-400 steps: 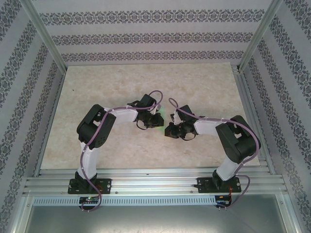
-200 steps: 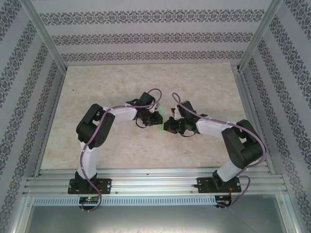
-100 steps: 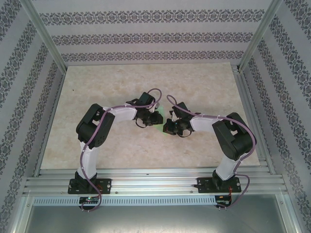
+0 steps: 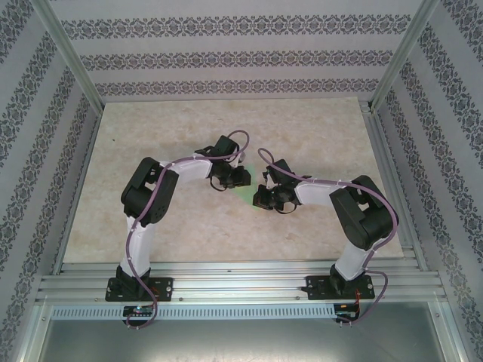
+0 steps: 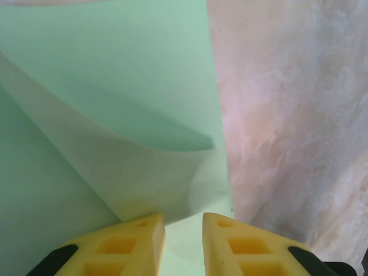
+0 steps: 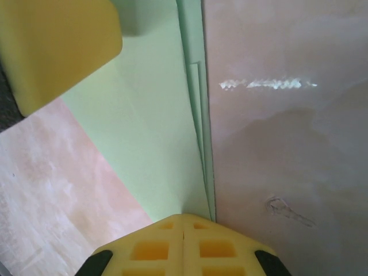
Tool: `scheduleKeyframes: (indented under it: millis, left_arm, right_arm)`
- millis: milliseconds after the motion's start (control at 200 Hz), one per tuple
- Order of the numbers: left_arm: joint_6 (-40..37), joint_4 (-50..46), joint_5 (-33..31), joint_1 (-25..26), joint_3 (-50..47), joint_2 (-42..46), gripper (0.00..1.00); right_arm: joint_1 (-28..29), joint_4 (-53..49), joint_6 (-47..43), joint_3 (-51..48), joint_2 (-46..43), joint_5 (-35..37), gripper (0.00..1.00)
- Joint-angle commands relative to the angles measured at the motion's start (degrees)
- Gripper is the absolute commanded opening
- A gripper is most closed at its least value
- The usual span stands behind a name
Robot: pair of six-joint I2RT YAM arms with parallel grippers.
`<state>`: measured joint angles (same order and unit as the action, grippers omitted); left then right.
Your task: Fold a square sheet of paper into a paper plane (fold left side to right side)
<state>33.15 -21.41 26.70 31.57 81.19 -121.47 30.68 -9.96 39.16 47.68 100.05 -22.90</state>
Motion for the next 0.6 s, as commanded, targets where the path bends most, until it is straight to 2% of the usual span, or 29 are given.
scheduleKeyframes:
  millis: [0, 325, 595]
  left_arm:
    - [-3.68, -1.42, -6.20, -3.73, 2.18, -2.44, 0.27]
    - [-6.32, -1.83, -5.54, -8.38, 6.29, -5.33, 0.28]
    - [-6.88, -3.99, -5.90, -12.11, 13.59, -9.08, 0.29]
  right_arm:
    - [0.96, -9.90, -0.37, -3.69, 2.08, 4.96, 0.05]
    - [1.22, -9.64, -0.12, -4.09, 1.89, 4.62, 0.05]
    - [1.65, -9.17, 0.33, -4.26, 1.99, 4.27, 0.05]
